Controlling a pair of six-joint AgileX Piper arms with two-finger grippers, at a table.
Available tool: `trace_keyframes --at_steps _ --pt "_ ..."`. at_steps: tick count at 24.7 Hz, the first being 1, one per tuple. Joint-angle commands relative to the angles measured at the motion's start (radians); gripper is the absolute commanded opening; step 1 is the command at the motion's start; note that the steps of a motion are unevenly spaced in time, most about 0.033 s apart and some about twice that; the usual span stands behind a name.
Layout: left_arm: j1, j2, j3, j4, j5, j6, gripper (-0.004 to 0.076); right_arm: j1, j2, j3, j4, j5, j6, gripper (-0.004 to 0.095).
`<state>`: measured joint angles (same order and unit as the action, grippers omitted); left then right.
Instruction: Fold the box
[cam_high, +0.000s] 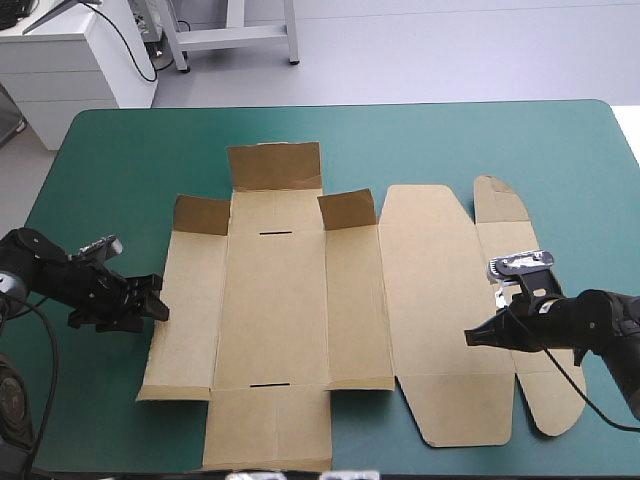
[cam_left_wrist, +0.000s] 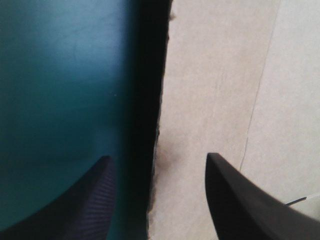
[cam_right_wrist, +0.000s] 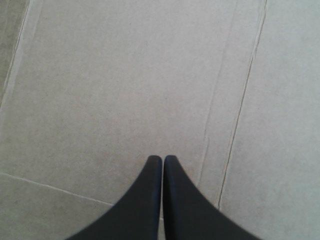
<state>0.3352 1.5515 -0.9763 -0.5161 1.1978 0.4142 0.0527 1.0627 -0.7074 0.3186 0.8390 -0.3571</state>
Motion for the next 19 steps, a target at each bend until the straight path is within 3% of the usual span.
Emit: trace_keyframes --at_steps 1,12,19 --pt "-0.004 -0.030 -0.029 -0.045 0.048 -0.011 0.0388 -0.009 -0.021 -0.025 0.016 -0.020 -0.012 -0.0002" --pt "-0.099 -0.030 0.075 -0.071 -0.090 -0.006 0.0391 -0.009 -0.021 -0.025 0.016 -0.024 -0.017 -0.0002" --pt "-0.105 -0.030 0.076 -0.440 0.028 0.087 0.0391 -0.009 -0.021 -0.025 0.016 -0.022 -0.017 -0.0002"
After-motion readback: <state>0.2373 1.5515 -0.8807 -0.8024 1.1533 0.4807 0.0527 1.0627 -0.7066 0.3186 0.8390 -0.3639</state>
